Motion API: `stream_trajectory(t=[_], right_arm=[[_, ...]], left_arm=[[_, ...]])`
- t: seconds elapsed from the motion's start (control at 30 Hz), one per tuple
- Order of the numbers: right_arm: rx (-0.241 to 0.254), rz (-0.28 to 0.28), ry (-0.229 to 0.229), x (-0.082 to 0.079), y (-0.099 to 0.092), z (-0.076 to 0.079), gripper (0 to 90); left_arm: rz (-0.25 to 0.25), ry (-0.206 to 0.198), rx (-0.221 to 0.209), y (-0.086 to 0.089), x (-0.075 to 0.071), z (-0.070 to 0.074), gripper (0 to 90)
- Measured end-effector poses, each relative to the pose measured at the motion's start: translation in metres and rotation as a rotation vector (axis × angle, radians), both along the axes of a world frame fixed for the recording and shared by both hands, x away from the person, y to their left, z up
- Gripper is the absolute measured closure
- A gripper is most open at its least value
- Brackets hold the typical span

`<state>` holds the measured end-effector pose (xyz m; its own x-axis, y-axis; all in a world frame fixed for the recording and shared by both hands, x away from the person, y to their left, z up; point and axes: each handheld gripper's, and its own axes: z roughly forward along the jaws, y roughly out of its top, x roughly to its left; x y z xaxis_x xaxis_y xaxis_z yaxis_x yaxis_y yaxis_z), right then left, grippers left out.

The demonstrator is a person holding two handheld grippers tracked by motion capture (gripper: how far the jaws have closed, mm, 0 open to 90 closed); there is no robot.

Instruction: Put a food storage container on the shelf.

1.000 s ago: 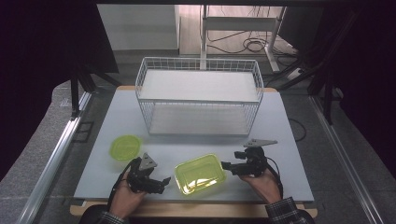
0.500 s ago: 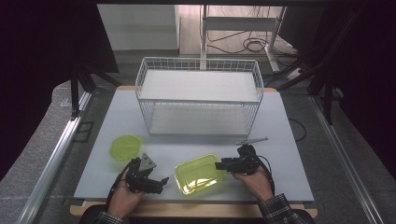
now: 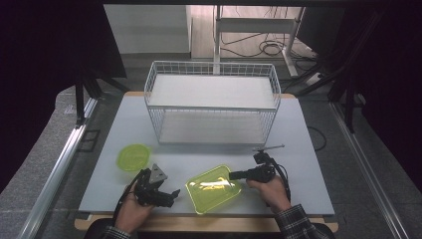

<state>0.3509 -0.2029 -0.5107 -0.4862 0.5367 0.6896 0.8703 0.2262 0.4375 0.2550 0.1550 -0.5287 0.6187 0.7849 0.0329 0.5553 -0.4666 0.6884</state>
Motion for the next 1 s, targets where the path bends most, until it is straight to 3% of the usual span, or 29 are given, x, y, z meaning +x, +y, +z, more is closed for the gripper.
stream_trajectory(t=[0.13,0.4,1.0], right_arm=[[-0.009,0.006,-0.021,-0.003,0.003,0.004,80.1],[0.024,-0.058,-0.072,-0.001,-0.011,0.017,80.0],[0.095,-0.122,-0.111,0.009,-0.027,0.044,80.1]], left_arm=[[0.002,-0.006,-0.005,0.001,0.000,0.001,6.3],[0.001,-0.005,-0.006,0.002,0.000,0.001,6.3],[-0.016,-0.022,-0.028,0.001,0.001,0.000,4.3]])
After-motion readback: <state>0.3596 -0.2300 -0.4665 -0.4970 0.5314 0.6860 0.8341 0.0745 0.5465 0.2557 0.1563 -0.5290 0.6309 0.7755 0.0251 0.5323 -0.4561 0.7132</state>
